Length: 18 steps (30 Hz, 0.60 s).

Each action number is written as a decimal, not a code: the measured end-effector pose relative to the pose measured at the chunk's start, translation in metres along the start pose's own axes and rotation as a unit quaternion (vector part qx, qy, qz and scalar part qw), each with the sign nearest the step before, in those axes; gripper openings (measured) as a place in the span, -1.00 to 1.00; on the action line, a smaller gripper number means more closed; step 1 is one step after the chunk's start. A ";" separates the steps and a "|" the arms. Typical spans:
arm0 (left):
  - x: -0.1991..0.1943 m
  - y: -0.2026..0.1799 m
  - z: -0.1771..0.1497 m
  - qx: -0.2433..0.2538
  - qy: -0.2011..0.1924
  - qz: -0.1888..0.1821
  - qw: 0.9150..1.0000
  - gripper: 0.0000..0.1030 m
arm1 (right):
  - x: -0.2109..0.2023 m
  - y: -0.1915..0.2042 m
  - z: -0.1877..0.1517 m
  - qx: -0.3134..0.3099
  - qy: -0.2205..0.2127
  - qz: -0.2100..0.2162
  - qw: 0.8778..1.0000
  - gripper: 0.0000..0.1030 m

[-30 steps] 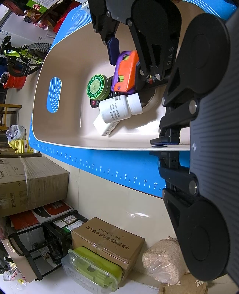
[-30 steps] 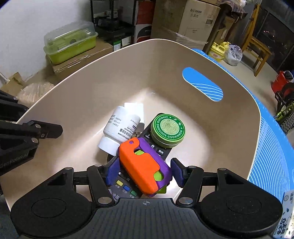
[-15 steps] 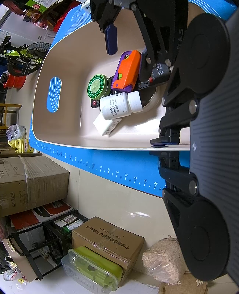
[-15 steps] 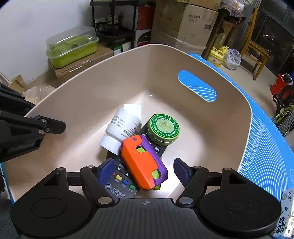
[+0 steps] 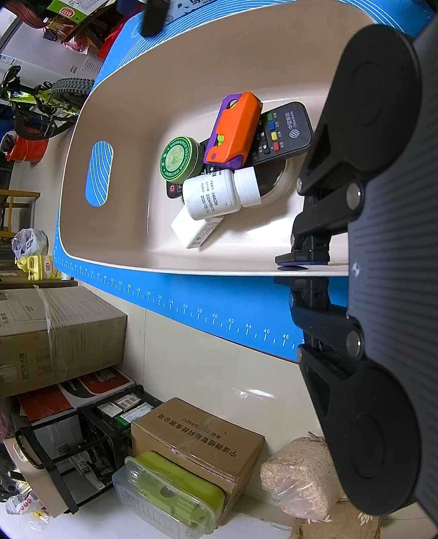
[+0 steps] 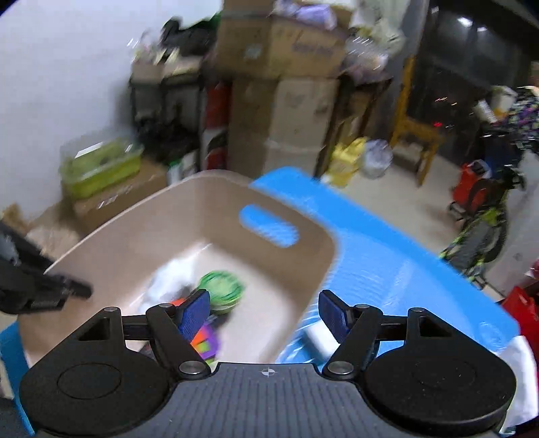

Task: Organize rigid objects
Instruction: 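Move the right gripper to the white charger on the mat and grasp it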

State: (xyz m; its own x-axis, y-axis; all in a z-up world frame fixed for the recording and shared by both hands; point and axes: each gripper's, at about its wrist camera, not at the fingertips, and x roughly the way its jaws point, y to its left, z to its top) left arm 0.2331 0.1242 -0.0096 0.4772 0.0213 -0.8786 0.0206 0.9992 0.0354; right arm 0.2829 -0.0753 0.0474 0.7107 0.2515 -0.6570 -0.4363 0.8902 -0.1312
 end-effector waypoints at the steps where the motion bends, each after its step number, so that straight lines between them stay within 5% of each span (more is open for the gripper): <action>1: 0.000 0.000 0.000 0.000 0.000 0.000 1.000 -0.88 | -0.003 -0.010 -0.001 0.009 -0.005 -0.008 1.000 0.50; 9: 0.000 0.000 0.000 0.001 0.000 0.000 1.000 -0.88 | 0.013 -0.070 -0.033 0.073 0.001 -0.054 0.996 0.51; 18: 0.000 0.000 0.000 0.002 0.000 0.001 1.000 -0.88 | 0.071 -0.085 -0.072 0.080 0.023 -0.018 0.996 0.51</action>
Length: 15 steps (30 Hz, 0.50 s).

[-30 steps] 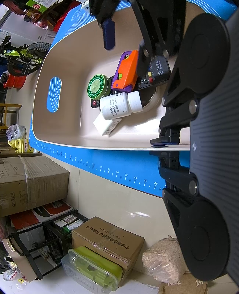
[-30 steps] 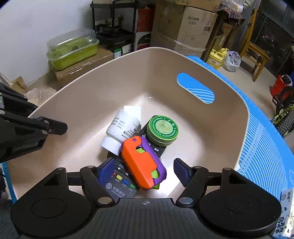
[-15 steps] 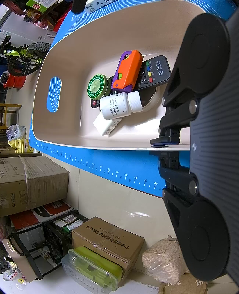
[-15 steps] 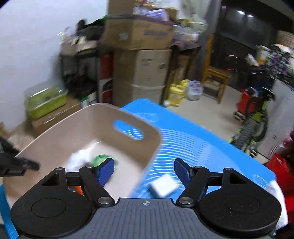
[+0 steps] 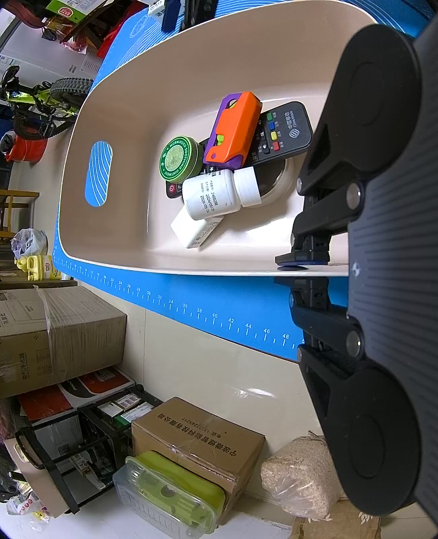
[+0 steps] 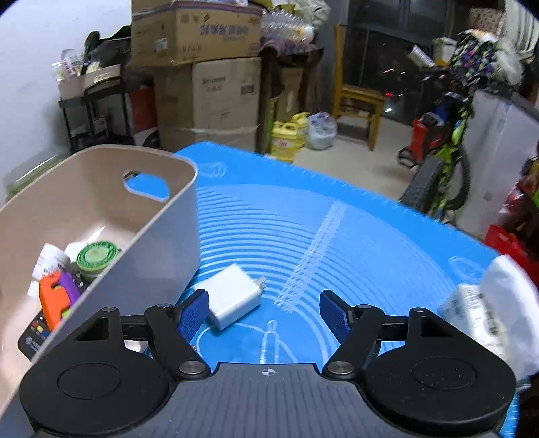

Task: Organize rigid objects
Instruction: 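Move the right gripper to the white charger on the mat and grasp it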

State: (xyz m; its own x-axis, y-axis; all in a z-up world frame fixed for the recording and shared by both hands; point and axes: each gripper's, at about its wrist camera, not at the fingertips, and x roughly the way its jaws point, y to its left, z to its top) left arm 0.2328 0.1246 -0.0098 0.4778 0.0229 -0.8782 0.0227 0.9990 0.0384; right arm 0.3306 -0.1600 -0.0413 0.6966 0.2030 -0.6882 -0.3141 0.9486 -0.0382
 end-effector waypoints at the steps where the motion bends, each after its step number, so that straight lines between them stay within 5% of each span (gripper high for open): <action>1: 0.000 0.000 0.000 0.000 0.000 0.000 1.000 -0.88 | 0.007 0.000 -0.002 -0.006 0.001 0.008 1.000 0.51; 15: 0.001 -0.001 -0.001 0.003 0.000 0.001 1.000 -0.88 | 0.072 0.004 -0.014 -0.061 0.008 0.056 0.997 0.59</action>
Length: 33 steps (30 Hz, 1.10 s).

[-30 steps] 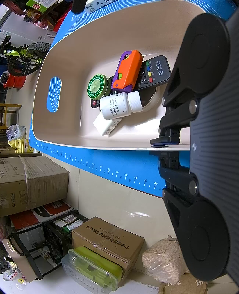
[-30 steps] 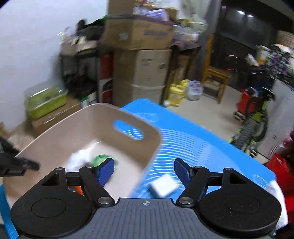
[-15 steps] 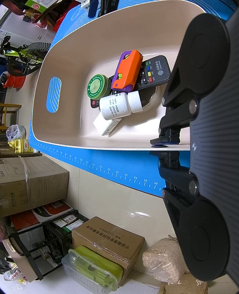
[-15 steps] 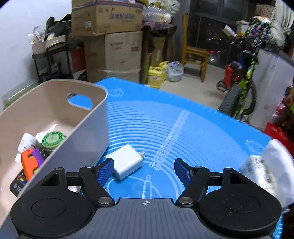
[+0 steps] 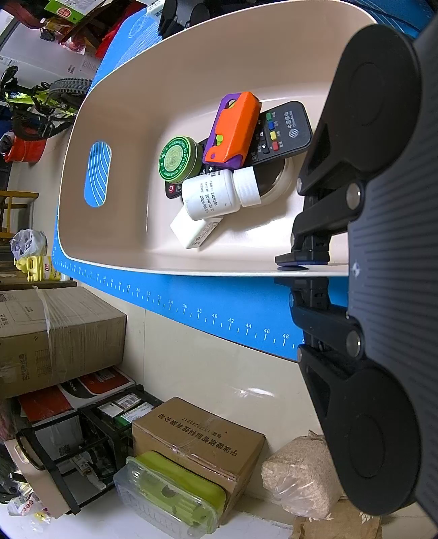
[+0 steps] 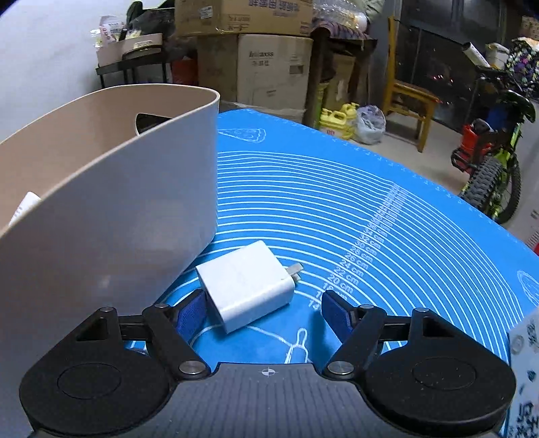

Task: Organize rigid objects
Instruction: 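Move the right gripper to the white charger on the mat and grasp it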

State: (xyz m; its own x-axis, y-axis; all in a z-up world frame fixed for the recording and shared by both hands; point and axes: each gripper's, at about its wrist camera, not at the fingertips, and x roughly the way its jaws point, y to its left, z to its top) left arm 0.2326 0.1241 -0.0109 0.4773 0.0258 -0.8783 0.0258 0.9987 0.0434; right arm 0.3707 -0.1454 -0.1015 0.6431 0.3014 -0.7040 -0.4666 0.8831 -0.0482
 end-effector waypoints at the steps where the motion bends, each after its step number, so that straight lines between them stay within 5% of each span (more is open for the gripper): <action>1: 0.000 0.000 0.000 0.001 0.000 0.001 1.000 -0.88 | 0.002 0.000 0.000 -0.001 -0.003 0.001 1.000 0.60; 8: 0.001 -0.002 0.000 0.003 0.001 0.004 1.000 -0.87 | 0.010 -0.005 -0.005 0.004 -0.025 0.014 1.000 0.65; 11: 0.001 -0.002 0.000 0.004 0.001 0.006 1.000 -0.87 | 0.009 -0.004 -0.006 0.005 -0.036 0.026 0.999 0.38; 15: 0.000 -0.002 0.000 0.004 0.001 0.008 1.000 -0.86 | 0.006 -0.002 -0.009 0.005 -0.040 0.020 0.999 0.38; 33: -0.001 0.001 0.000 0.001 0.001 0.006 1.000 -0.86 | -0.067 -0.003 -0.002 0.013 -0.098 -0.065 0.993 0.38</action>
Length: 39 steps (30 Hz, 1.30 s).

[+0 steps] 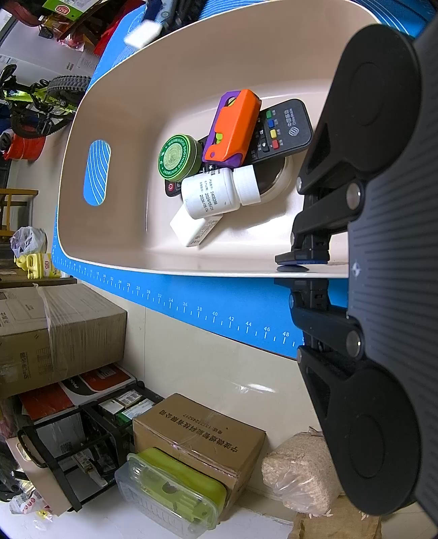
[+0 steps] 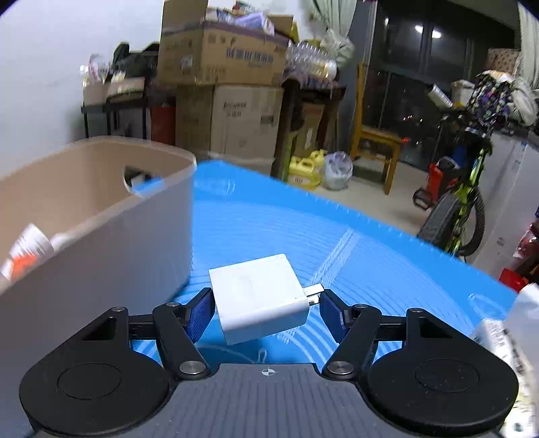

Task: Organize rigid objects
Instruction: 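Carry the white charger into the bin and open the right gripper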

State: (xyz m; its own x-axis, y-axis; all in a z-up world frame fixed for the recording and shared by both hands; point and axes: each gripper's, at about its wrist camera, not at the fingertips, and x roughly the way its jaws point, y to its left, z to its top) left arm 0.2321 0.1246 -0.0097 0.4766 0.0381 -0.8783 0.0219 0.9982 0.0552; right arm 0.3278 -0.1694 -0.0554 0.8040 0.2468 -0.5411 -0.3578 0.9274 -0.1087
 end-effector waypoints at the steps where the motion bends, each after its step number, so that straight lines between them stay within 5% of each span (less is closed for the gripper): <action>1: 0.000 0.000 0.000 0.000 0.000 0.000 1.000 -0.86 | -0.007 0.001 0.005 0.004 -0.007 -0.003 1.000 0.38; 11: 0.000 0.001 0.001 -0.004 -0.001 -0.005 1.000 -0.87 | -0.050 0.034 0.059 0.001 -0.060 -0.013 0.998 0.38; 17: 0.000 0.002 0.001 -0.007 -0.001 -0.006 1.000 -0.87 | -0.047 0.074 0.089 -0.025 -0.050 0.014 0.998 0.38; 31: 0.001 0.003 0.000 -0.009 -0.003 -0.011 1.000 -0.87 | 0.046 0.157 0.105 -0.025 0.091 0.057 0.994 0.38; 39: 0.002 0.005 0.000 -0.016 -0.003 -0.017 1.000 -0.87 | 0.074 0.166 0.110 -0.016 0.141 0.048 0.989 0.38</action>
State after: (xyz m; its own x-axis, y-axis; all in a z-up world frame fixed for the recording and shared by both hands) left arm 0.2332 0.1292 -0.0106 0.4816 0.0037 -0.8764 0.0110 0.9999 0.0102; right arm 0.3799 0.0331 -0.0219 0.6018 0.2414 -0.7613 -0.4453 0.8927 -0.0690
